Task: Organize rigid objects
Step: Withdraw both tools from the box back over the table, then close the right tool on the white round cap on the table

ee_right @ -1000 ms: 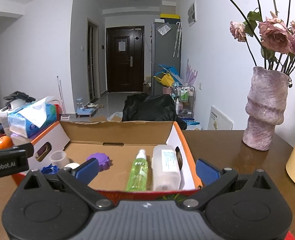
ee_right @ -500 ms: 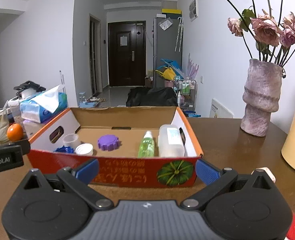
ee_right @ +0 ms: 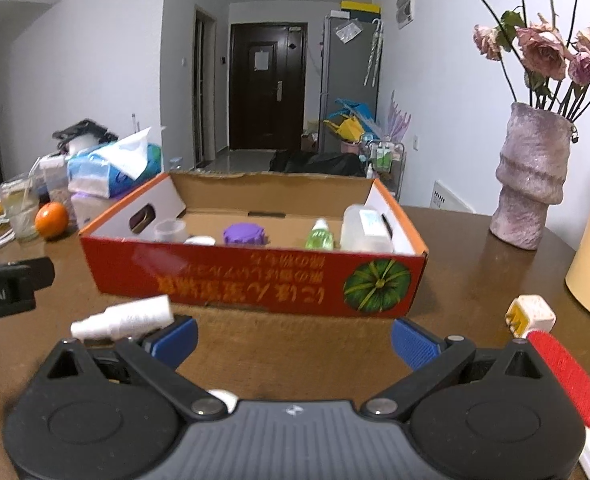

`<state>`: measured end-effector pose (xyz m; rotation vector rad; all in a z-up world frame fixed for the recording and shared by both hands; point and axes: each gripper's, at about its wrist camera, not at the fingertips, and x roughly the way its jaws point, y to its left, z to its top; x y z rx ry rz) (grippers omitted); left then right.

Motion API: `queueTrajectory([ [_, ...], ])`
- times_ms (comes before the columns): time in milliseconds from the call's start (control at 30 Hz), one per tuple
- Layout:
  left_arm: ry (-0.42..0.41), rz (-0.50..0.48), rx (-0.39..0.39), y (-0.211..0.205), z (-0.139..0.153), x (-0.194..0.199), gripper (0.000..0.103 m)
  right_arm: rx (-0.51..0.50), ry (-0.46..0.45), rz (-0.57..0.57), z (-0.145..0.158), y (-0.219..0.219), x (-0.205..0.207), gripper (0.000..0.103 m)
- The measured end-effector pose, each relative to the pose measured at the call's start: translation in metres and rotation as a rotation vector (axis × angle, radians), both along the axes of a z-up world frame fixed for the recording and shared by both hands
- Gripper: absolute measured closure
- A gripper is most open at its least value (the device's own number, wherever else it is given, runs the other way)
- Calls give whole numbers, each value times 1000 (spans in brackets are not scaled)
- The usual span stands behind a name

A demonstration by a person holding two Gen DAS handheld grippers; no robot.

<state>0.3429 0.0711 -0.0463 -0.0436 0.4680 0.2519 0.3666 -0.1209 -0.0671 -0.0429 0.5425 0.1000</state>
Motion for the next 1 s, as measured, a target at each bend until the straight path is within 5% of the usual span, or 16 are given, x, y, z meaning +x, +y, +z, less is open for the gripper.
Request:
queueTrajectory([
  [433,41,9,-21,16,-9,-22,0,-38,108,64,-28,24,-13,10],
  [700,38,8,-30,18,-9,-27,0,-18,146,71,-37,25,-8,36],
  [933,43,4,-27,17,-10,-26,0,-8,149,92,-39,28,-7,43],
  [1000,44,3,-27,17,-10,-26,0,2,148,106,-39,28,-8,65],
])
